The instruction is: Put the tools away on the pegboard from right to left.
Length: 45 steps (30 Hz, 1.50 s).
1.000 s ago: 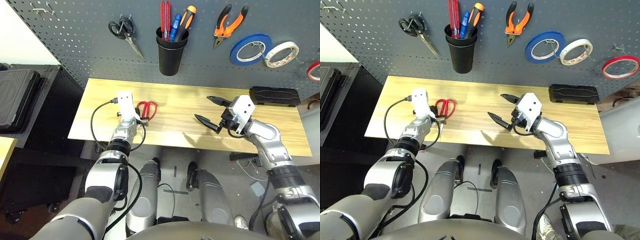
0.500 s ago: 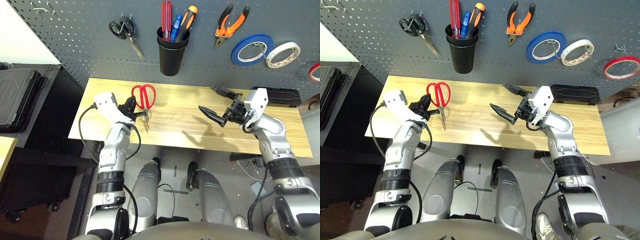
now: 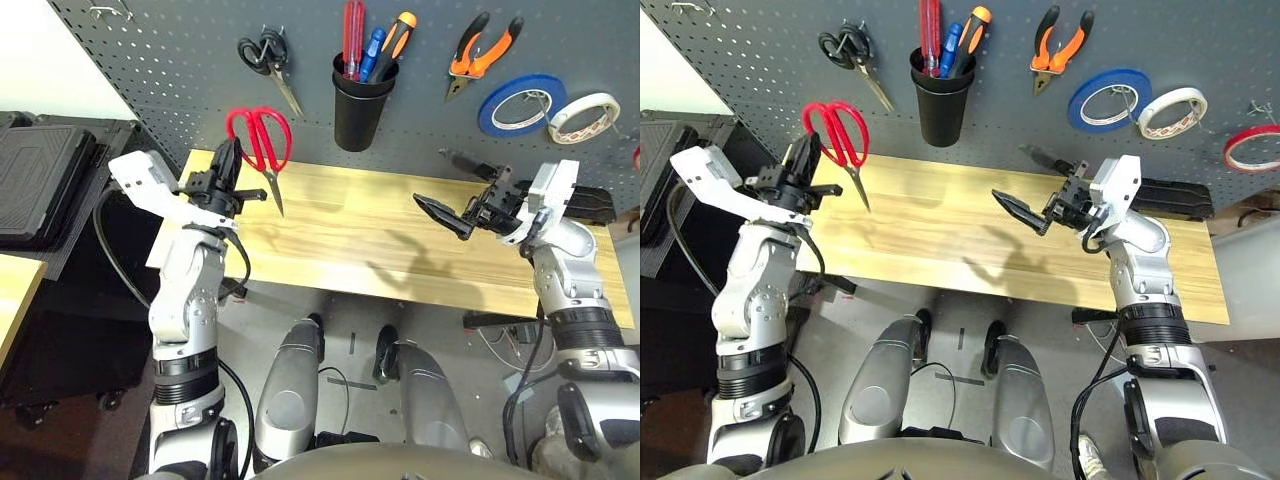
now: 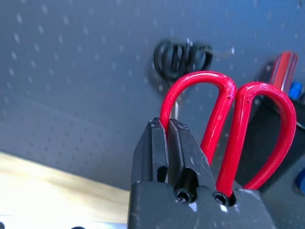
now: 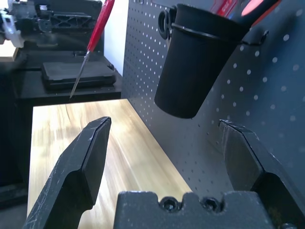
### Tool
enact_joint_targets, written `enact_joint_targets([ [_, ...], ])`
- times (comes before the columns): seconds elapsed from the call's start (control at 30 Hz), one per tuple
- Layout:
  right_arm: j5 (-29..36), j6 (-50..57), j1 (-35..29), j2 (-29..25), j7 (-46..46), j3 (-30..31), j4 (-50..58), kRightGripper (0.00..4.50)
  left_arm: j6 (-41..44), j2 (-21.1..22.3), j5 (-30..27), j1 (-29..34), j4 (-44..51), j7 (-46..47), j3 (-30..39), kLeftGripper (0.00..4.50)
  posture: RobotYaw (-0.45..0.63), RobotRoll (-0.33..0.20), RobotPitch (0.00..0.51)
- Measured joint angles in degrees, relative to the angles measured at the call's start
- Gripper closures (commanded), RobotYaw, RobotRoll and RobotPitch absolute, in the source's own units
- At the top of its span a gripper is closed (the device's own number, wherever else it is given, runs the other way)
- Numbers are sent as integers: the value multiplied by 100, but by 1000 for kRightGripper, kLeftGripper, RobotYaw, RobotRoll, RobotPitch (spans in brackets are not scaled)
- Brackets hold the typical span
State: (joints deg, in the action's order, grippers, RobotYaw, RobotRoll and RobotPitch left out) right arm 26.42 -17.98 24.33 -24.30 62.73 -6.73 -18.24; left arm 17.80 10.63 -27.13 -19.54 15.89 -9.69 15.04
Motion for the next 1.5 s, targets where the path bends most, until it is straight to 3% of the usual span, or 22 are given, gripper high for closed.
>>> enact_joint_targets([
  [0.4,65,124,108,134,-135,-33,160,0,-177,206,257,-1302,-1263,86,33,4463,283,0,240],
  [0.6,57,132,85,208,-173,-31,194,0,-803,219,536,-2183,-2663,218,146,4463,269,0,235],
  [0.97,-54,86,68,274,-305,-21,200,0,-1592,370,890,-3192,-4708,-122,62,4463,245,0,229],
  [1.0,-76,73,68,280,-327,-20,200,0,-1649,379,937,-3210,-4830,-177,9,3853,240,0,228],
  [1.03,-102,41,67,293,-368,-19,200,0,-1695,403,1024,-3212,-4958,-214,-63,3658,240,0,228],
  [1.17,-302,-78,4,415,-595,-6,199,0,-1800,431,1309,-3058,-5240,-383,-311,2148,239,0,229],
  [1.33,-596,-171,-122,555,-1151,-18,165,0,-1833,454,1415,-2321,-4915,-545,-446,196,245,0,231],
  [1.37,-645,-179,-139,585,-1263,-23,134,0,-1811,454,1424,-2163,-4838,-565,-465,11,248,0,230],
  [1.5,-930,-218,-241,752,-1975,-78,-64,0,-1745,464,1427,-1535,-4271,-679,-508,11,250,0,227],
])
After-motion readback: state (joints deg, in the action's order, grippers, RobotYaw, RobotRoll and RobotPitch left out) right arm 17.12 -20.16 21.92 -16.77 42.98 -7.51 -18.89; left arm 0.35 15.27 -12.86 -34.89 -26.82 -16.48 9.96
